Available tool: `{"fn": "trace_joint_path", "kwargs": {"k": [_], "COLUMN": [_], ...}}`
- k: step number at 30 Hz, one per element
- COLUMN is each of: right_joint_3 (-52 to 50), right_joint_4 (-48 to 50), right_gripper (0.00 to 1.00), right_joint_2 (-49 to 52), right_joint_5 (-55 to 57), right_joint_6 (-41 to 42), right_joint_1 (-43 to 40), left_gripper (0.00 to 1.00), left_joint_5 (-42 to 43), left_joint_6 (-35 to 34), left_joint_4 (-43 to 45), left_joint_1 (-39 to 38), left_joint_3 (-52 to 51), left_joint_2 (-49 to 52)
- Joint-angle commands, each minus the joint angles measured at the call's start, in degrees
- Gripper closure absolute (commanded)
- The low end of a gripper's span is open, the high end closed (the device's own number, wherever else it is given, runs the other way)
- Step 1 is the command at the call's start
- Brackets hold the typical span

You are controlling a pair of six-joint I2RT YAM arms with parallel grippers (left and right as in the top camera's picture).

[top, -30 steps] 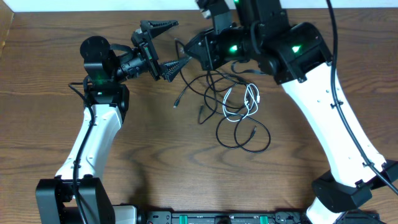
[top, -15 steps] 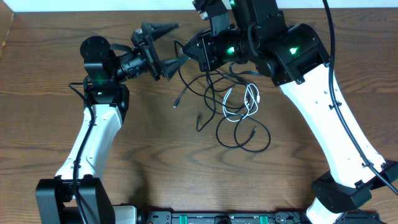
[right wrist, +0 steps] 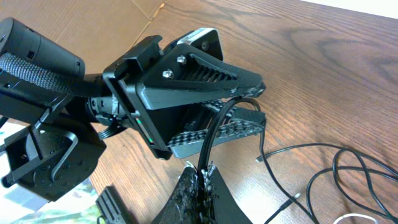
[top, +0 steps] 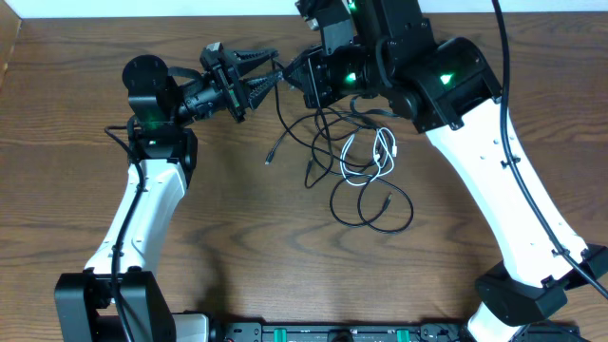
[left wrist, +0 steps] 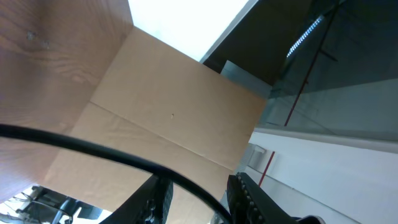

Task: Untangle cables

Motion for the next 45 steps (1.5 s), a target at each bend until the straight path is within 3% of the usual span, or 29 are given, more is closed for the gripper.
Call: {"fn": "trace_joint_path", "kwargs": {"k": [1,4,9,16,17,21,25,29,31,38,45], "right_joint_3": [0.1,0.1,0.1,0.1,0.1,0.1,0.1,0.1,0.1,0.1,0.1], "right_joint_4": [-0.2,-1.2,-1.8,-2.4,-2.4,-3.2,-5.0,-7.8,-8.9,-12.6,-13.9], "right_gripper": [0.99,0.99,0.99,0.99,0.93,0.57,0.2,0.01,0.01,0.01,0.01], "right_joint_2": [0.5,0.5,0.5,0.5,0.5,0.5,0.5,0.5,0.5,0.5,0.5], "right_joint_5": [0.3,0.9,2.4,2.4,3.0,7.3,8.2,9.5,9.6,9.7,9.7], "right_joint_6": [-0.7,-0.7,-0.7,-0.7,-0.7,-0.7,-0.7,-0.7,-0.7,-0.7,-0.7], "right_joint_1": [0.8,0.9,0.9,0.9,0.9,0.3,-1.8,-5.0,-6.8,-13.9,-17.0], "left_gripper": [0.65,0.67,0.91,0.93,0.93,0.93,0.93,0.93,0.93,0.93,0.93], "left_joint_5": [-0.1,-0.1,0.1,0.3,0.3,0.6,1.9,2.8,2.7,1.6,-1.4], "left_joint_6": [-3.7,-3.7,-3.7,-3.5,-2.2,5.2,8.5,8.3,8.1,6.7,-0.9], "left_joint_4": [0.3,0.3,0.3,0.5,0.5,0.7,7.3,18.6,22.7,22.9,22.8], "left_joint_1": [0.2,0.2,0.2,0.2,0.2,0.0,-0.1,-0.2,-0.2,-0.2,-0.2], "left_joint_3": [0.6,0.6,0.6,0.6,0.6,0.6,0.6,0.7,1.0,6.6,17.7], "left_joint_2": [-0.2,-0.2,-0.2,-0.2,-0.2,-0.2,-0.2,-0.3,-0.6,-2.8,-3.9]}}
